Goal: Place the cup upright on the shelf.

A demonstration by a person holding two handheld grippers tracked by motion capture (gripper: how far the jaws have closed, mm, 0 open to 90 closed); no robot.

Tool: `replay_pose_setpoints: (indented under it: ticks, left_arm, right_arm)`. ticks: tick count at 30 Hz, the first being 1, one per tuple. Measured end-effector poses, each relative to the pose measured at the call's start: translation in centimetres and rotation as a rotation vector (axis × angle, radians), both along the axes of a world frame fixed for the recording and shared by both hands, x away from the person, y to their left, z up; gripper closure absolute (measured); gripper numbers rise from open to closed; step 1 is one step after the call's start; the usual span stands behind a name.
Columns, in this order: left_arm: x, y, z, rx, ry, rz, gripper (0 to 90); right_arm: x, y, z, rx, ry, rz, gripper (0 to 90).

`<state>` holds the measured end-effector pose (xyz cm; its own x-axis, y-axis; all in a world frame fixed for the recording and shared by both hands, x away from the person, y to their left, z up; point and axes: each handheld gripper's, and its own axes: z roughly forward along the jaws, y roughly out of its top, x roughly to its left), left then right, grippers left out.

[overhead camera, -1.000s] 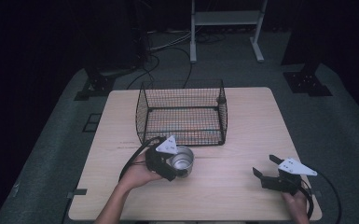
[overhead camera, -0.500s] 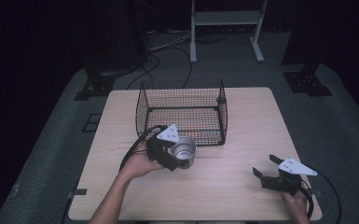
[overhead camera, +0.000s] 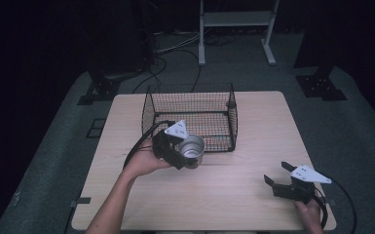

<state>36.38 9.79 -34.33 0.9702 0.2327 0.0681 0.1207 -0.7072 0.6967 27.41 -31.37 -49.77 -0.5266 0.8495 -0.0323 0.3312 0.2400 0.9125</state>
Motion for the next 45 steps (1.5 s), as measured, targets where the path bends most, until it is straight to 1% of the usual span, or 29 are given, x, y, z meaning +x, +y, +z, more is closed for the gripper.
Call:
replay_pose_setpoints:
  ticks: [2, 7, 9, 11, 14, 15, 17, 19, 22, 25, 27, 29, 31, 35, 40, 41, 42, 45]
  left_arm:
    - [0.2, 0.0, 0.4, -0.004, -0.004, 0.004, 17.9]
    - [0.8, -0.1, 1.3, -0.004, -0.007, -0.003, 17.9]
    - [1.1, -0.4, 2.1, -0.001, -0.007, -0.015, 17.9]
    - [1.2, -0.5, 2.2, 0.000, -0.005, -0.014, 17.9]
    - [1.5, -1.0, 2.8, 0.017, -0.010, -0.018, 17.9]
    - [1.9, -1.2, 3.3, 0.019, -0.008, -0.020, 17.9]
    - [2.0, -1.3, 3.4, 0.022, -0.006, -0.021, 17.9]
    - [2.6, -1.6, 4.0, 0.030, -0.009, -0.021, 17.9]
    - [3.0, -1.7, 4.2, 0.025, 0.000, -0.018, 17.9]
    - [3.5, -1.9, 4.6, 0.034, 0.000, -0.018, 17.9]
    - [3.7, -2.0, 4.9, 0.030, -0.004, -0.018, 17.9]
    - [4.0, -2.1, 5.2, 0.029, -0.020, -0.011, 17.9]
    - [4.4, -2.2, 5.5, 0.021, -0.018, -0.007, 17.9]
    - [5.2, -2.3, 6.0, 0.030, -0.019, 0.004, 17.9]
    - [6.2, -2.5, 6.6, 0.027, -0.009, 0.016, 17.9]
    - [6.4, -2.5, 6.7, 0.033, -0.011, 0.013, 17.9]
    - [6.5, -2.6, 6.7, 0.029, -0.007, 0.017, 17.9]
    - [7.1, -3.0, 6.9, 0.044, -0.007, 0.017, 17.9]
  right_arm:
    - [0.0, 0.0, 0.0, -0.002, 0.002, 0.002, 13.6]
    - [0.0, 0.0, 0.0, 0.004, 0.000, 0.000, 13.6]
    - [0.0, 0.0, 0.0, 0.006, 0.004, 0.000, 13.6]
    - [0.0, 0.0, 0.0, 0.006, 0.003, 0.000, 13.6]
    - [0.0, -0.1, 0.0, 0.004, -0.001, 0.001, 13.6]
    - [0.0, -0.1, 0.0, 0.004, 0.002, 0.001, 13.6]
    - [0.0, -0.1, 0.0, 0.005, 0.002, 0.002, 13.6]
    - [0.0, -0.1, 0.0, 0.008, 0.003, 0.003, 13.6]
    - [0.0, -0.1, 0.0, 0.008, 0.003, 0.004, 13.6]
    - [0.1, -0.1, 0.0, 0.009, 0.003, 0.005, 13.6]
    - [0.1, -0.1, 0.0, 0.012, 0.001, 0.004, 13.6]
    - [0.0, -0.1, 0.0, 0.010, 0.003, 0.007, 13.6]
    - [0.0, -0.1, 0.0, 0.011, 0.002, 0.007, 13.6]
    - [0.0, -0.1, 0.0, 0.011, 0.001, 0.007, 13.6]
    - [0.1, -0.1, 0.0, 0.014, 0.003, 0.006, 13.6]
    - [0.1, -0.1, 0.0, 0.014, 0.003, 0.007, 13.6]
    - [0.1, -0.1, 0.0, 0.016, 0.004, 0.007, 13.6]
    - [0.1, -0.1, 0.0, 0.018, 0.004, 0.007, 13.6]
